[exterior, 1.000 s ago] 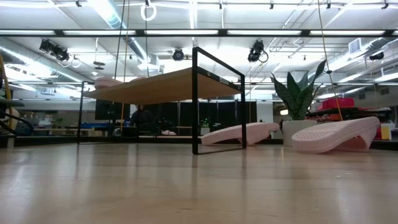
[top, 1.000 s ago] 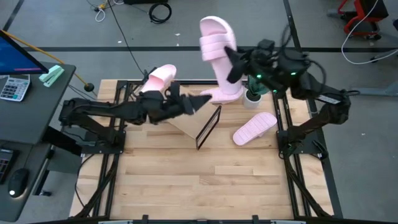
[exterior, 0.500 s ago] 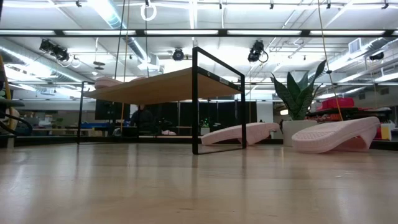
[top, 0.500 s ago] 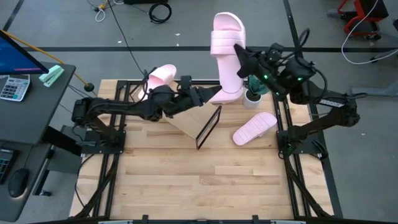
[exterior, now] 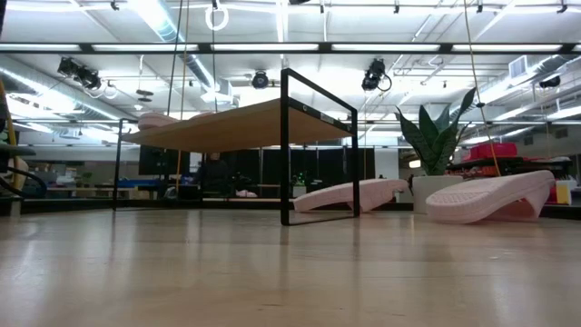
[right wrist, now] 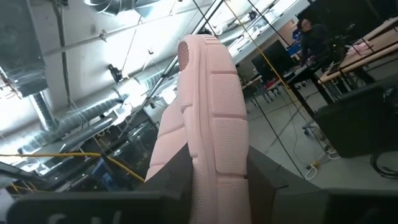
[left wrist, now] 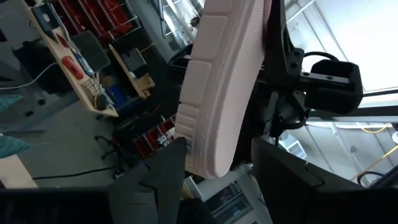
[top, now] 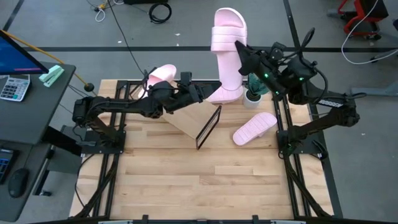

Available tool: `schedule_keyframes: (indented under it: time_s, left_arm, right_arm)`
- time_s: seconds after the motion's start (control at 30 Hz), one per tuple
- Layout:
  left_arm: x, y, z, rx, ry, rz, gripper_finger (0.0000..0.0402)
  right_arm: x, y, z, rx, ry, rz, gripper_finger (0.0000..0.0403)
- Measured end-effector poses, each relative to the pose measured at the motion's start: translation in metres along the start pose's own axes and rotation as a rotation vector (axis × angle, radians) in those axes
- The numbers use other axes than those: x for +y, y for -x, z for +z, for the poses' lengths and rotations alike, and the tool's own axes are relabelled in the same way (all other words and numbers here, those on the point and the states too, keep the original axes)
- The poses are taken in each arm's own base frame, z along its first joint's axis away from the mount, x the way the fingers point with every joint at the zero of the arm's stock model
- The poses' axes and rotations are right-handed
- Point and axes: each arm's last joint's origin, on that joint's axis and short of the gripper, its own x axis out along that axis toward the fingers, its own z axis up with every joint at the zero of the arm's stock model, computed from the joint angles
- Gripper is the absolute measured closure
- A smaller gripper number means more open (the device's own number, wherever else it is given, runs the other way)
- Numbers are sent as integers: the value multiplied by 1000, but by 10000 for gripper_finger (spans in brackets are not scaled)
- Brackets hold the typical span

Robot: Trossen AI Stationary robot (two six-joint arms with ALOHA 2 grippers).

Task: Pick and place slides into the shelf
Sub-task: Put the pink slipper on the shelf

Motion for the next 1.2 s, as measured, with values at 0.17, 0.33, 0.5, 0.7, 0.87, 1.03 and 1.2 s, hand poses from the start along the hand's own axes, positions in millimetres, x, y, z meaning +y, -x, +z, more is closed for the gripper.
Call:
schedule_keyframes:
  time_s: [0.17, 0.33, 0.5, 0.7, 0.87, 1.03, 1.2]
  left_arm:
    - [2, -1, 3, 7, -11, 0, 208]
    - [4, -2, 7, -3, -16, -3, 209]
    - [4, -2, 9, -11, -9, -4, 210]
    - [4, -2, 9, -13, -9, -2, 199]
    - [4, -2, 9, -10, -9, -3, 213]
    - [4, -2, 8, -10, -9, -4, 265]
    - [4, -2, 8, -11, -8, -5, 321]
  right_arm:
    - [1, 4, 6, -7, -20, 19, 308]
    - [0, 5, 7, -10, -21, 16, 308]
    - [0, -1, -2, 8, -18, 7, 308]
    - [0, -8, -16, 38, -19, 0, 308]
    - [1, -9, -17, 30, -21, 1, 308]
    - [-1, -10, -16, 25, -19, -3, 308]
    - [0, -10, -16, 32, -7, 11, 308]
